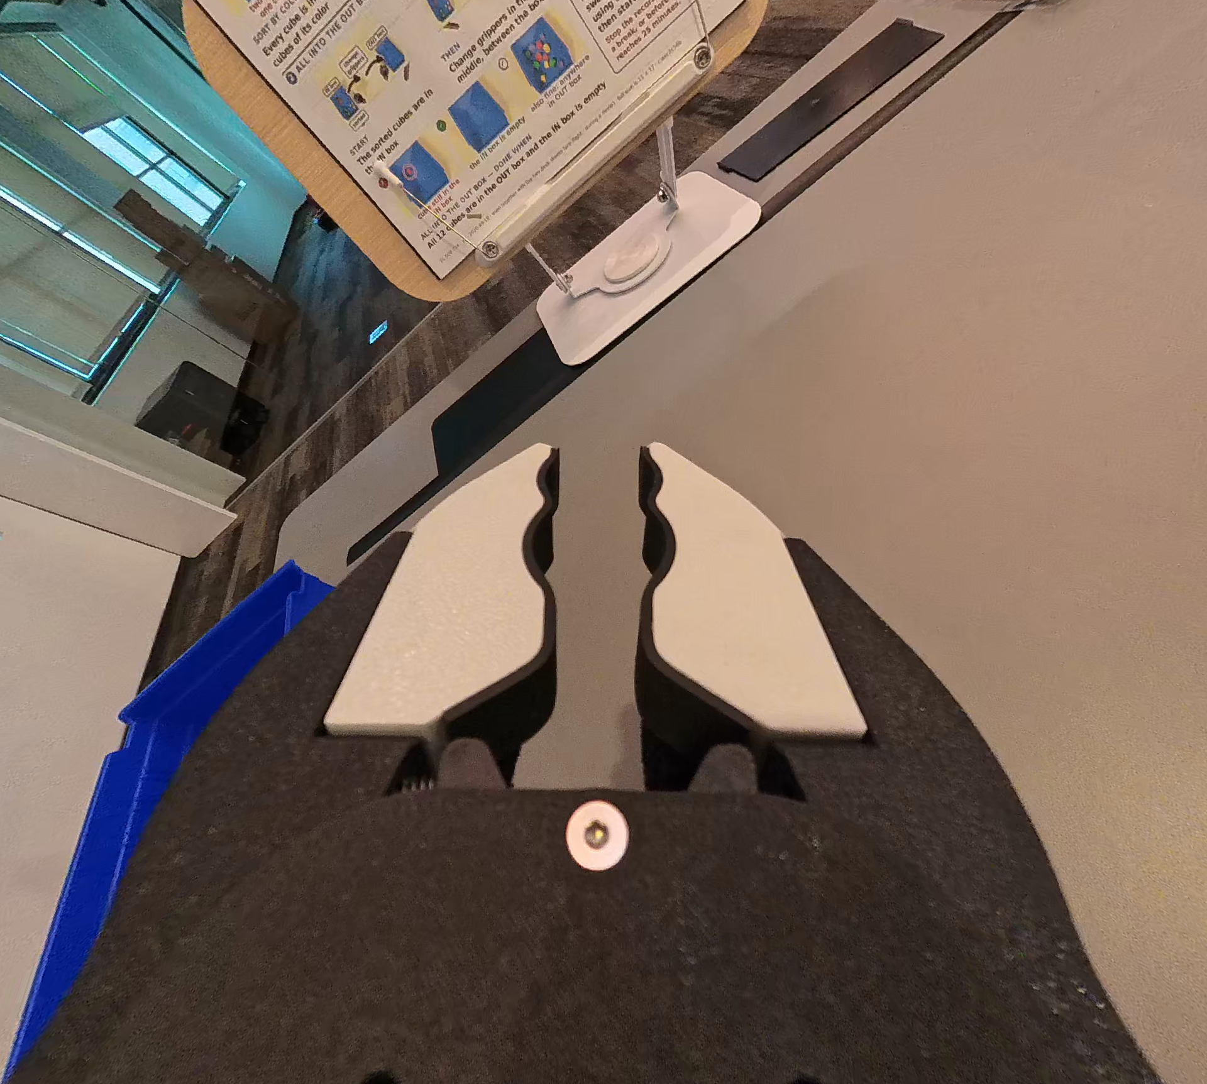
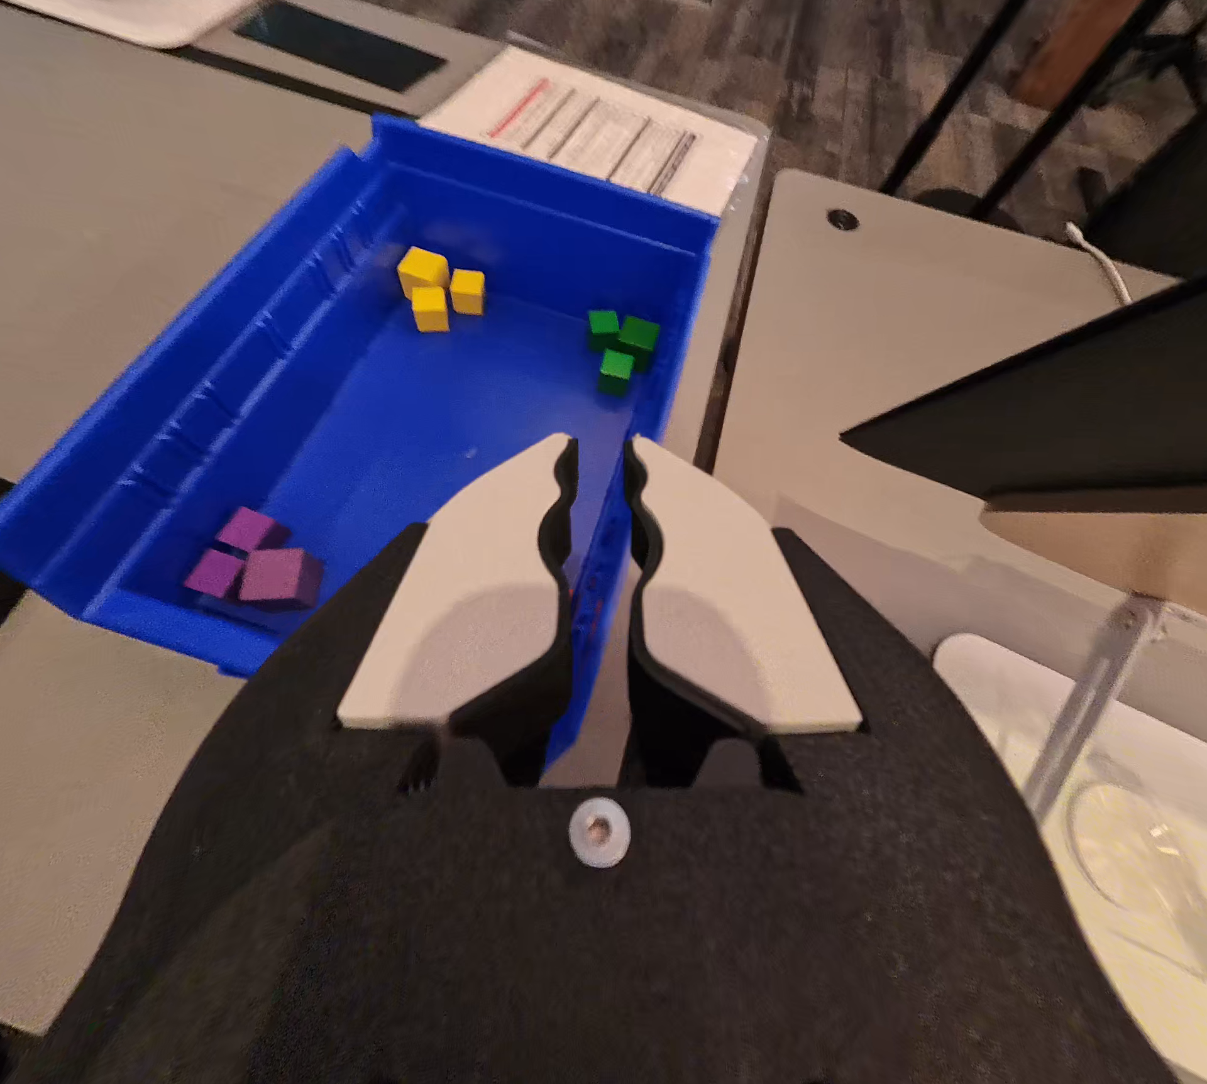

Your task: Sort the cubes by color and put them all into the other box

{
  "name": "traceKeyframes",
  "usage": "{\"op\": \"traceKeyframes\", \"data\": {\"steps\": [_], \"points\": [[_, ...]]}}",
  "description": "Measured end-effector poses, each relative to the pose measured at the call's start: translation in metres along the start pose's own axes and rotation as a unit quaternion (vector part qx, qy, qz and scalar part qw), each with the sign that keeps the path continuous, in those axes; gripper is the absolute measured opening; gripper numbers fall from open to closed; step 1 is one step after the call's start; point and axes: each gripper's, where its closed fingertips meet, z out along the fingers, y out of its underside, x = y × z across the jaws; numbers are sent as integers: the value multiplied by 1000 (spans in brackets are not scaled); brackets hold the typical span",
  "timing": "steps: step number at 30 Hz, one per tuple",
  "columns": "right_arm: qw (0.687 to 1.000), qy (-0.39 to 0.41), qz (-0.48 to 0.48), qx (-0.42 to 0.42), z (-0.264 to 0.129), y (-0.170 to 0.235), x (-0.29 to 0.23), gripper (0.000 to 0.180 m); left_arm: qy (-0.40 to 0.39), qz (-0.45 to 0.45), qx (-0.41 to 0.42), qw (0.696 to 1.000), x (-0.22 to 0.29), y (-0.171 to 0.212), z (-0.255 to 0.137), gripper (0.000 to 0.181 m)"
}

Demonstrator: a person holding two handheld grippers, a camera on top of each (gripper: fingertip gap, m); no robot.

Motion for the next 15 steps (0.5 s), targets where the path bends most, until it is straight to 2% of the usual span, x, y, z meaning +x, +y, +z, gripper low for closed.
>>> {"op": "traceKeyframes", "data": {"steps": [3, 6, 8, 13, 15], "points": [[999, 12, 4, -45, 10, 9, 8, 21, 2, 4, -8, 1000, 3, 3, 2, 23], [990, 40, -4, -137, 27, 26, 19, 34, -1, 10, -20, 1000, 4, 7, 5, 23], [979, 71, -18, -190, 38, 34, 32, 35, -1, 15, -24, 1000, 5, 7, 6, 23], [966, 53, 8, -252, 71, 38, 34, 36, -5, 26, -28, 999, 8, 4, 5, 23], [959, 58, 17, -277, 81, 44, 36, 31, -8, 31, -33, 999, 8, 4, 4, 23]]}}
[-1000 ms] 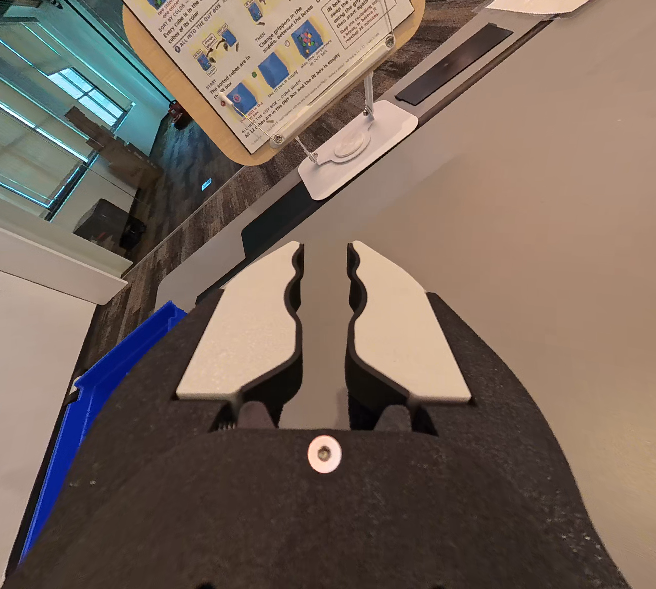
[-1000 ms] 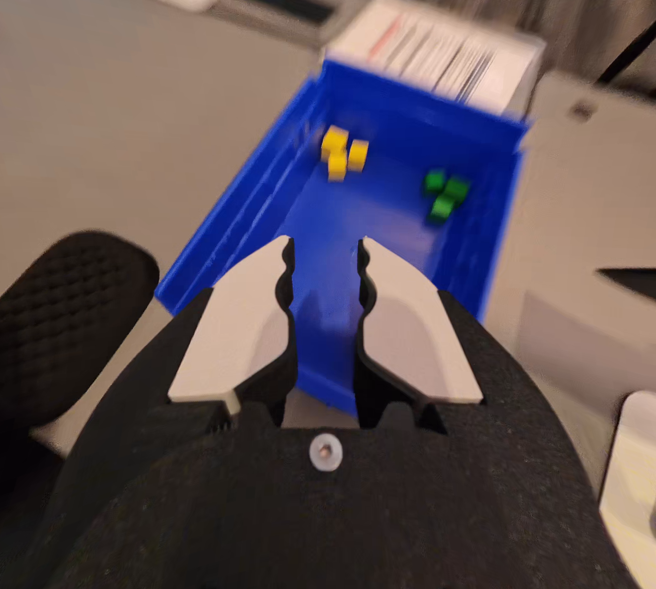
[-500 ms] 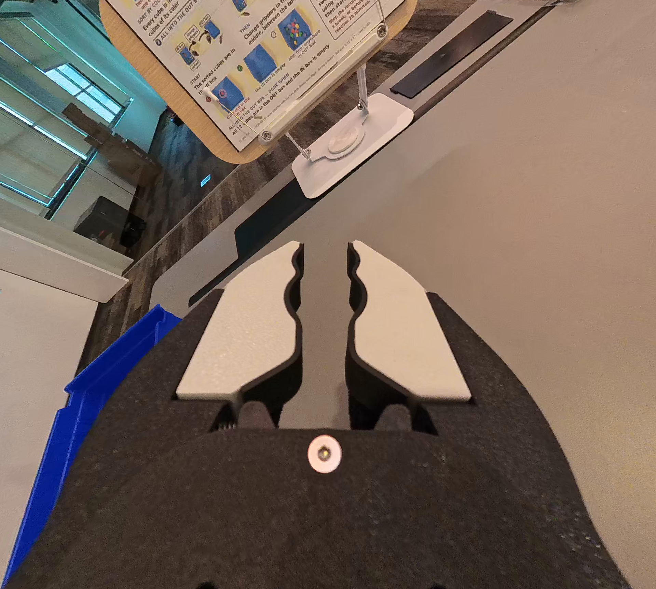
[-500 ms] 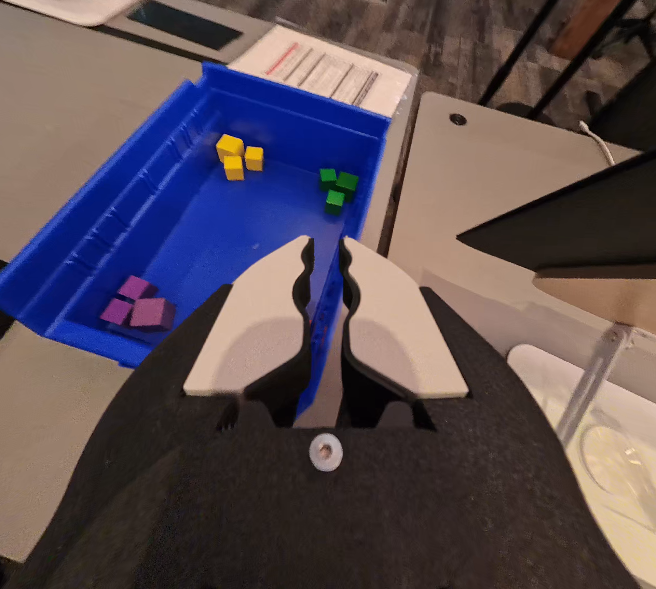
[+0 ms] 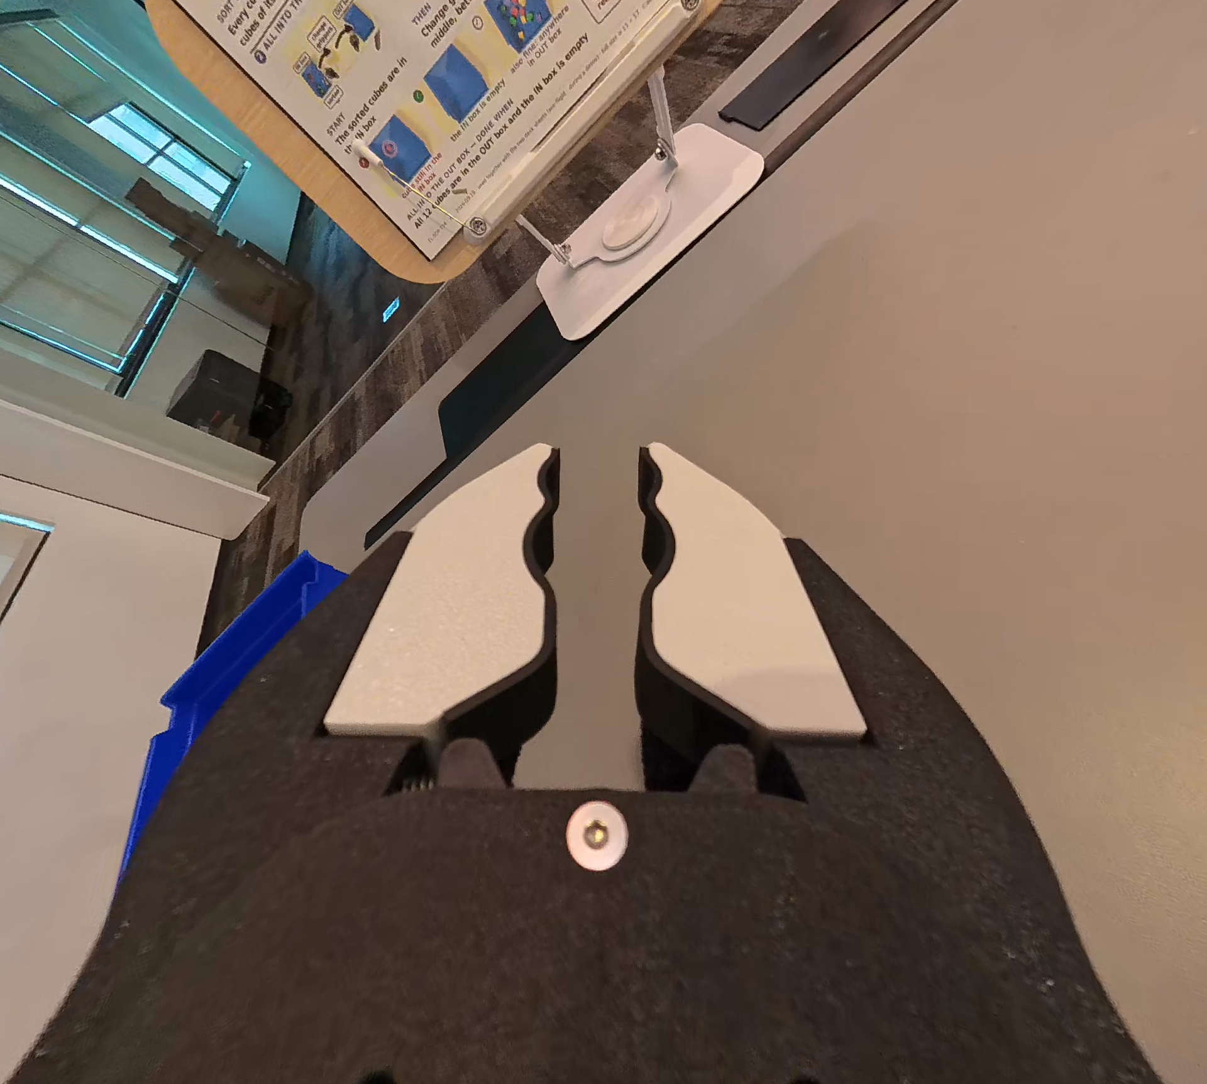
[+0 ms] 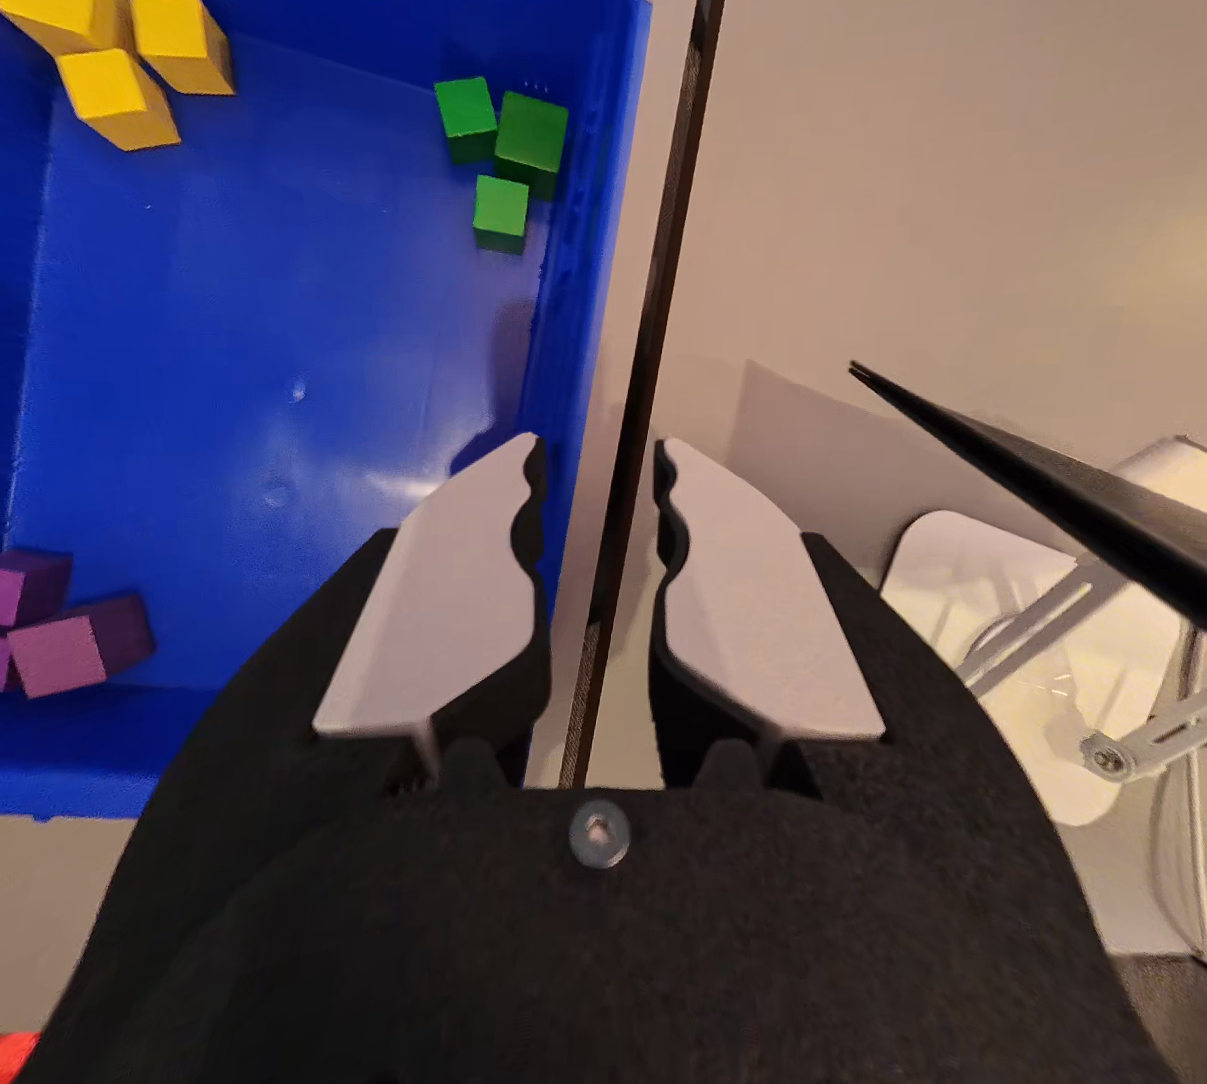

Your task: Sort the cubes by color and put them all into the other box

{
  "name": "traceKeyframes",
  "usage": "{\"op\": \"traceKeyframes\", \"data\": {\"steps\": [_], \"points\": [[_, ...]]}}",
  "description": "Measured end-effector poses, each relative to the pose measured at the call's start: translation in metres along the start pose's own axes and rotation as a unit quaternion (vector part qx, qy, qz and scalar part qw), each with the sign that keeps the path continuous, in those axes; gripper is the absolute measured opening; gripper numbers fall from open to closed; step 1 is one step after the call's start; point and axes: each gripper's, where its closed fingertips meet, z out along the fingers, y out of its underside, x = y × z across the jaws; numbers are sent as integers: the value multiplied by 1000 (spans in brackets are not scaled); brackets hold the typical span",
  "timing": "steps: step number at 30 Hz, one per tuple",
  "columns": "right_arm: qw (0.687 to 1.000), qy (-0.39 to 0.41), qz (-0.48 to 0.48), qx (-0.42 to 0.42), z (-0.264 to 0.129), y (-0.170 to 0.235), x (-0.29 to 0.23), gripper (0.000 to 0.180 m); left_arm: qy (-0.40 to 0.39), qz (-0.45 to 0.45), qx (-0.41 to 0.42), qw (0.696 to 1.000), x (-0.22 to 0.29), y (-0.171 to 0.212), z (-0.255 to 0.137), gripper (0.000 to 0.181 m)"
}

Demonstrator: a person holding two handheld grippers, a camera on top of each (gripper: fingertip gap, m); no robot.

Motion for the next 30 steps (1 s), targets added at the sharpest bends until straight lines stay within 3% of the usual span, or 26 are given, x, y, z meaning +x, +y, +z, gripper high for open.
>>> {"op": "traceKeyframes", "data": {"steps": [19, 30], "points": [[996, -35, -10, -77, 12, -3, -10, 14, -30, 3, -21, 999, -15, -2, -6, 20], [987, -34, 20, -155, 12, -2, -8, 18, -32, -7, -38, 999, -16, 4, -1, 19]]}}
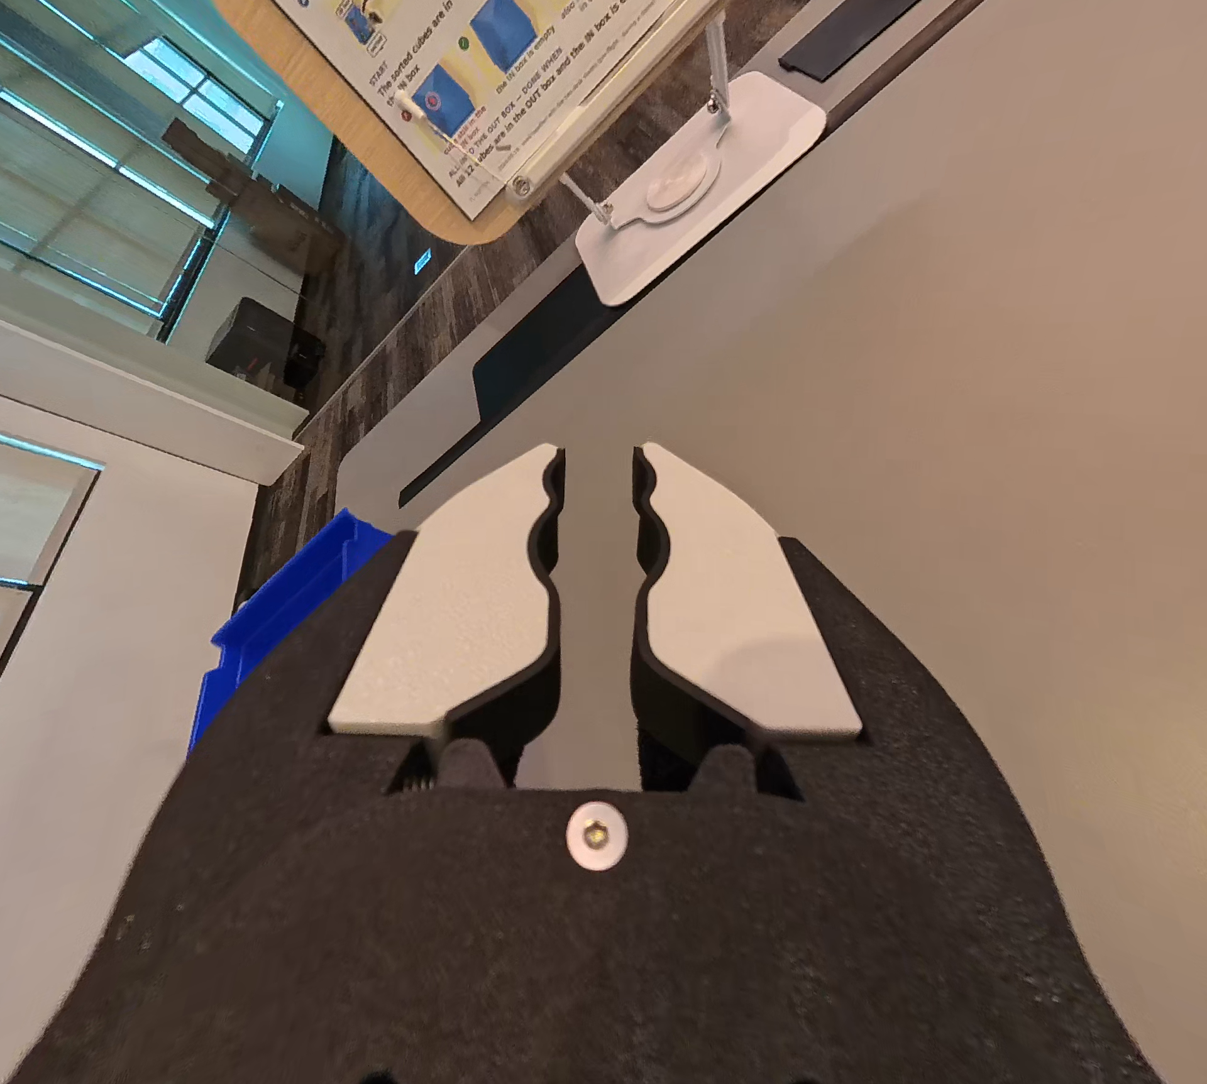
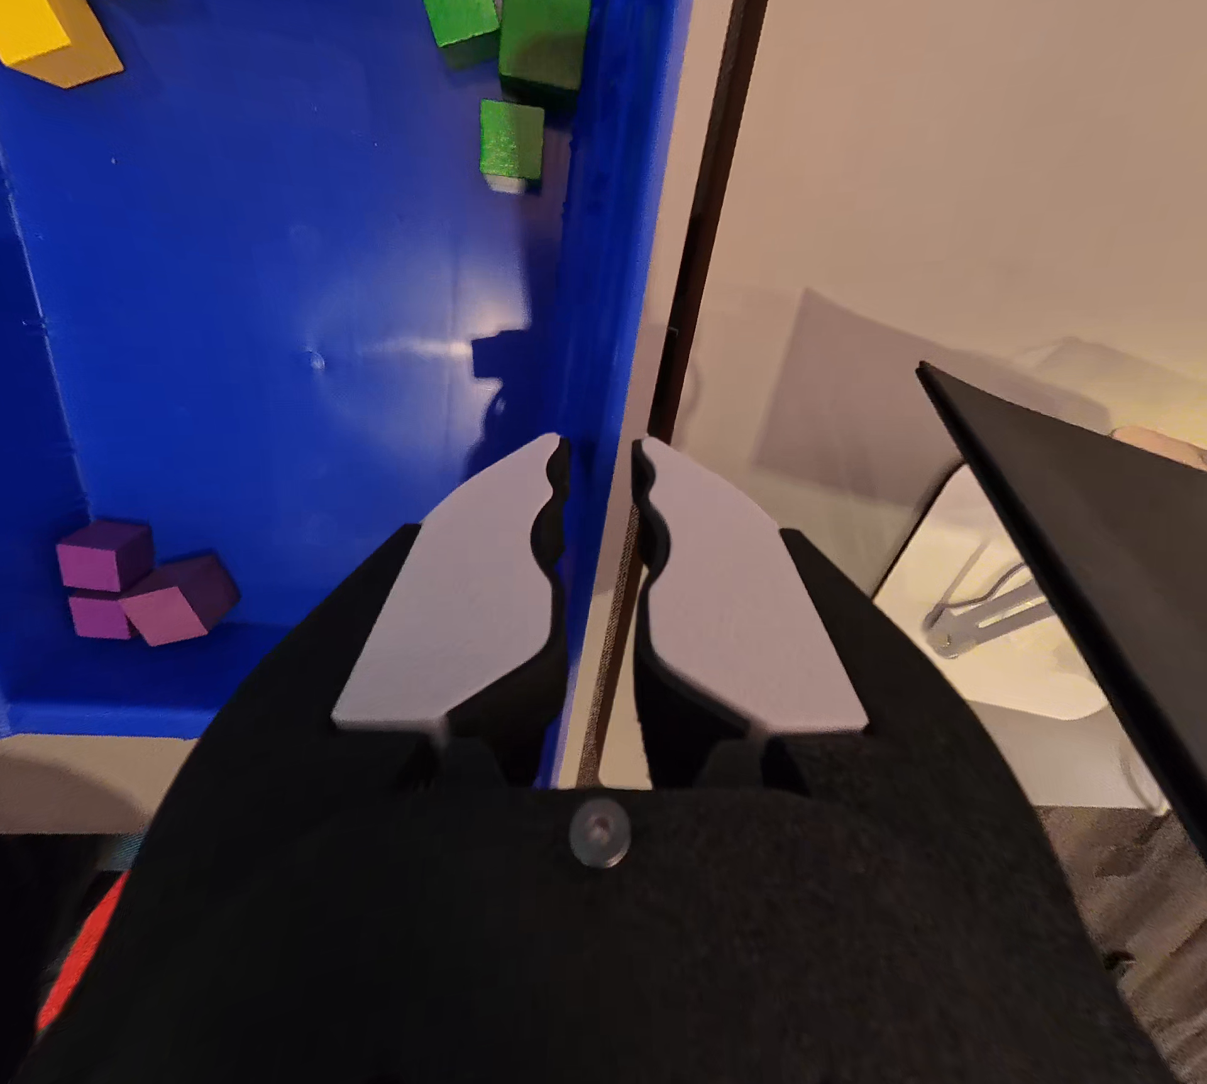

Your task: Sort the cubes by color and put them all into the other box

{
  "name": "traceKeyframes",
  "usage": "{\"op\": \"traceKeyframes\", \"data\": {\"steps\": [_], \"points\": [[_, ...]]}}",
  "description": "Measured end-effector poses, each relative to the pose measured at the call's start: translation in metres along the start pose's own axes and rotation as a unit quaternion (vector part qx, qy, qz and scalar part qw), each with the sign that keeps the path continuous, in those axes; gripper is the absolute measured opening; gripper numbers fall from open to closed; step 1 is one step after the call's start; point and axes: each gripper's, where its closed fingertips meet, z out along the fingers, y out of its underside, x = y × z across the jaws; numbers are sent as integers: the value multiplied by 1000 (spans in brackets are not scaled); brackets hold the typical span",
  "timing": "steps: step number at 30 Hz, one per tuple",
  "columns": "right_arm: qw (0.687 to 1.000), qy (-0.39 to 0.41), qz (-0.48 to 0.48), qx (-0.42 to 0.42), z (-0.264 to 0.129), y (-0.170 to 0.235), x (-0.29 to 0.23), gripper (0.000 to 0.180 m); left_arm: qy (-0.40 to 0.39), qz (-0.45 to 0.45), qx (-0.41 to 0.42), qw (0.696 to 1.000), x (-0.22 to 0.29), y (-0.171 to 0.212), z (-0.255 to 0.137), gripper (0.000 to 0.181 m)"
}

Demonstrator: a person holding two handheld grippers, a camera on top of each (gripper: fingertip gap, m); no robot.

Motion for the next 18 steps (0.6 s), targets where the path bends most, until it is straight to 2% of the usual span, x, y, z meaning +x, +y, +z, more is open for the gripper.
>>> {"op": "traceKeyframes", "data": {"steps": [7, 11, 18], "points": [[998, -28, 41, 23, 1, -11, -6, 27, -12, -26, -1, 1000, -17, 14, -17, 19], [997, -48, 63, 9, 12, -8, -6, 29, -14, -34, 5, 999, -23, 20, -25, 19], [994, -73, 84, -7, 27, -3, -13, 17, -12, -45, 12, 999, -29, 30, -33, 19]]}}
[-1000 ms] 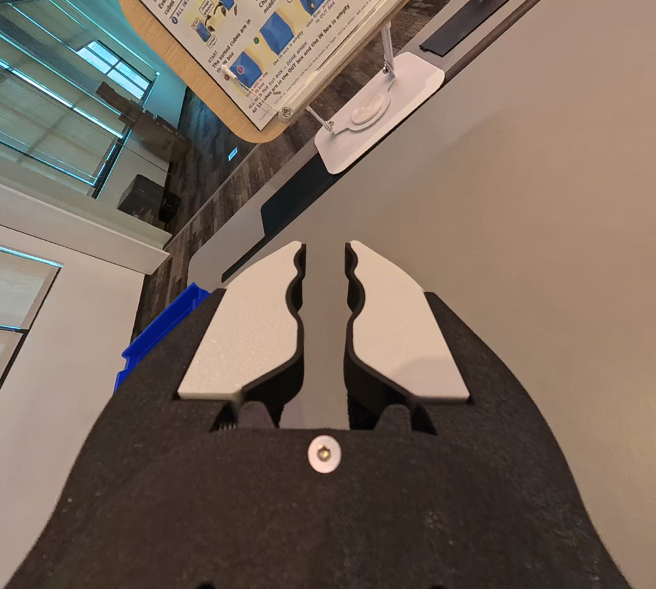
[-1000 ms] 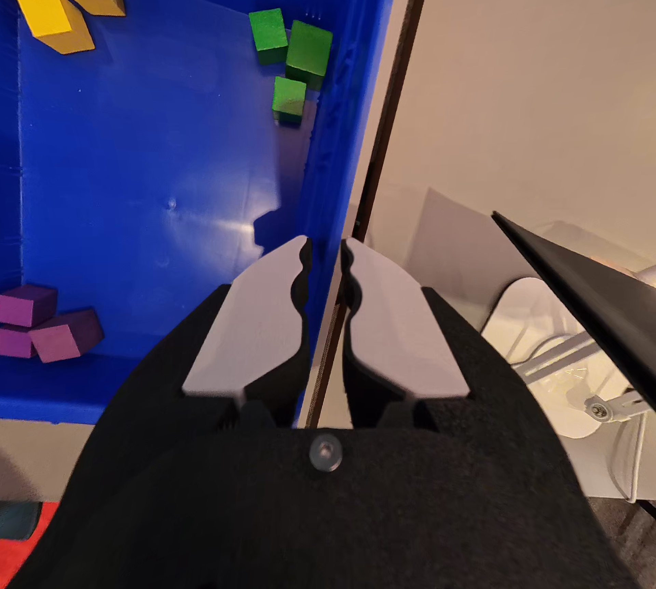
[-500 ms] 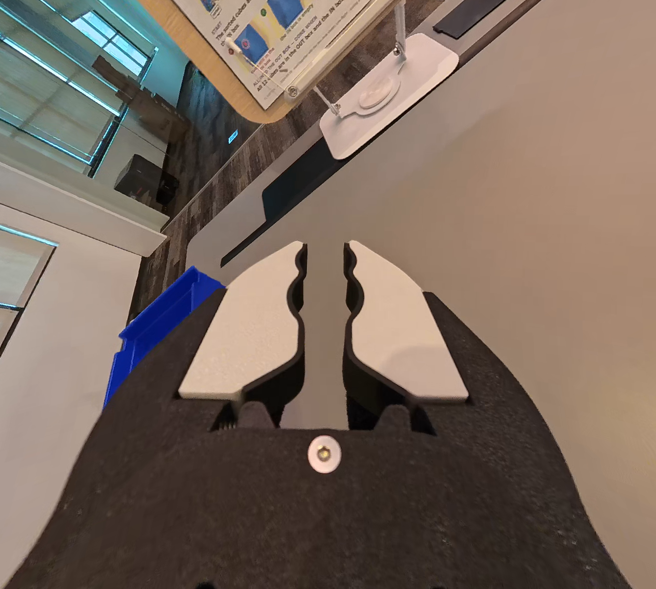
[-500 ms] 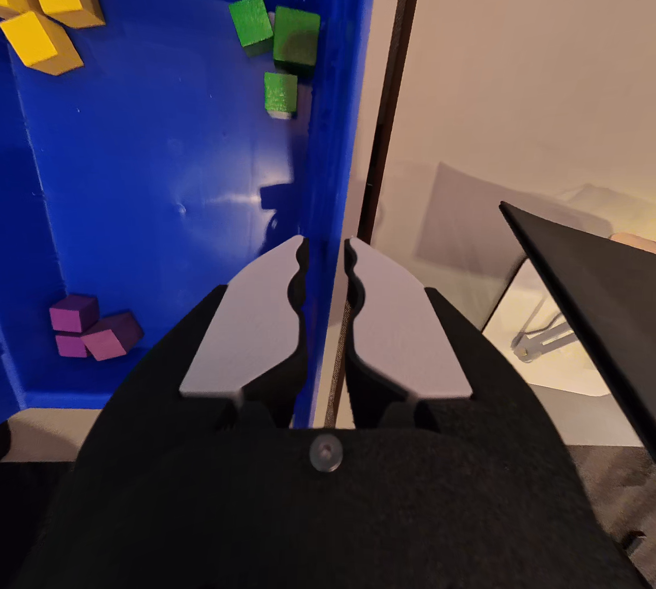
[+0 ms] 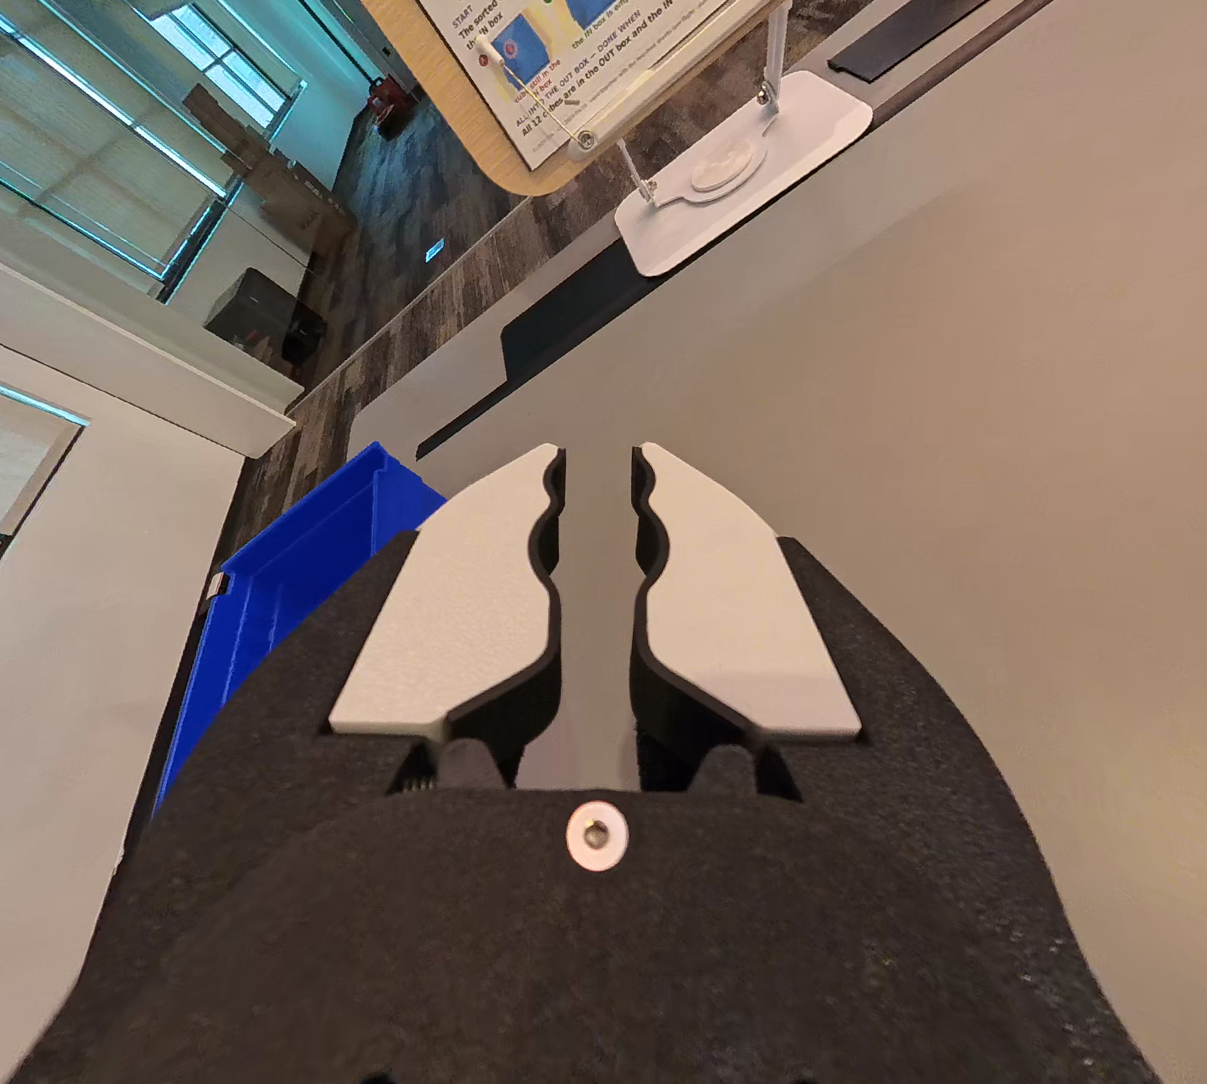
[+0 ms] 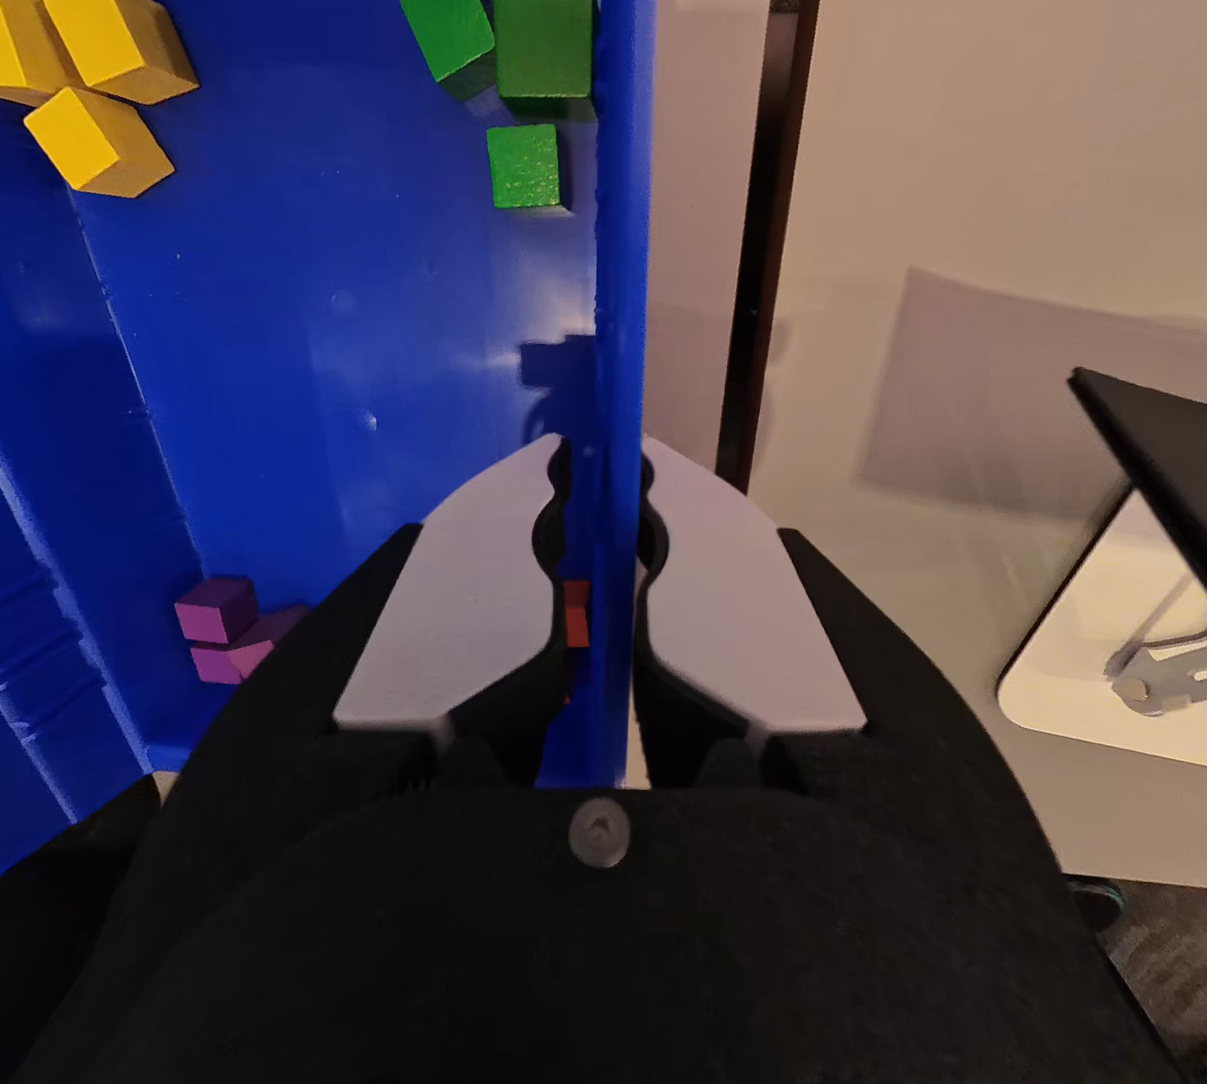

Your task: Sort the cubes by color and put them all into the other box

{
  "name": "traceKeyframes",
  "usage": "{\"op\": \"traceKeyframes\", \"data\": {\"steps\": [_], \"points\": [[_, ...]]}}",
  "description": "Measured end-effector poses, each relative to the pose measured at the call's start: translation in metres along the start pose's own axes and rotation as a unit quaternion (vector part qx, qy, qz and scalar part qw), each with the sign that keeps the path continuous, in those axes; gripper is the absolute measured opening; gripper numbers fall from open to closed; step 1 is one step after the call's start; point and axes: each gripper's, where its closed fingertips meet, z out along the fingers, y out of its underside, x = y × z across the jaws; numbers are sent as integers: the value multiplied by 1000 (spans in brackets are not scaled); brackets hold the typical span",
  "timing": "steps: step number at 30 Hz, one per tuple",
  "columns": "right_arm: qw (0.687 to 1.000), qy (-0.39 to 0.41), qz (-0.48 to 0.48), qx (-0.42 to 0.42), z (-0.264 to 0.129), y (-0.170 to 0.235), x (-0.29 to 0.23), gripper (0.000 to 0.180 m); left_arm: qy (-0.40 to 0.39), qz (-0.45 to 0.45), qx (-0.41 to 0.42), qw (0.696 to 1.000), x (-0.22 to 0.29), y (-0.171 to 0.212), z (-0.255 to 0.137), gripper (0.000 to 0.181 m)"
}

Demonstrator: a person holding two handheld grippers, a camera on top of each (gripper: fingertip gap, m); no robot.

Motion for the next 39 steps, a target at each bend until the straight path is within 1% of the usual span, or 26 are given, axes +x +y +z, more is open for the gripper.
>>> {"op": "traceKeyframes", "data": {"steps": [2, 4, 7, 9, 11, 13, 15, 16, 18, 21, 23, 25, 26, 27, 28, 31, 35, 39], "points": [[1000, 19, -4, -5, 1, 2, 2, 8, -1, -4, 1, 1000, -3, 3, -2, 18], [1000, 31, -4, -3, 1, 2, 2, 8, -8, -7, -1, 1000, -7, 9, -4, 18], [1000, 21, 10, 2, 2, 2, 1, 5, -47, -2, -22, 999, -25, 26, -3, 18], [1000, 9, 15, 7, 2, 3, 1, 5, -77, -4, -50, 996, -43, 44, -1, 20], [1000, 2, 12, 13, 2, 2, 1, 5, -75, -37, -83, 993, -59, 63, 2, 27], [1000, -3, 11, 16, 2, 2, 1, 5, -72, -92, -91, 989, -80, 74, 2, 28], [1000, -5, 9, 20, 2, 2, 1, 5, -94, -129, -102, 982, -107, 89, 2, 29], [1000, -5, 8, 22, 2, 2, 1, 5, -98, -145, -119, 977, -116, 100, 3, 31], [1000, -8, 8, 24, 2, 2, 1, 5, -79, -184, -165, 966, -122, 124, 9, 44], [1000, -8, 9, 22, 2, 2, 1, 5, -73, -218, -237, 944, -124, 166, 22, 50], [1000, -4, 6, 20, 2, 3, 1, 5, -77, -219, -280, 932, -121, 193, 28, 48], [1000, 0, 0, 18, 2, 3, 1, 5, -79, -219, -300, 925, -118, 210, 34, 38], [1000, 1, 0, 17, 2, 3, 1, 5, -78, -223, -299, 924, -116, 214, 38, 28], [1000, 1, 1, 16, 2, 3, 1, 6, -72, -229, -289, 926, -114, 214, 43, 10], [1000, 1, 1, 14, 2, 3, 1, 6, -66, -242, -273, 929, -113, 212, 47, 8], [1000, 0, 2, 9, 2, 3, 1, 5, -42, -273, -237, 931, -105, 201, 56, 5], [1000, 0, 4, 1, 2, 3, 1, 5, -58, -231, -225, 945, -93, 187, 67, 5], [1000, 2, 7, -2, 2, 3, 1, 5, -53, -233, -222, 945, -71, 167, 77, 6]]}}
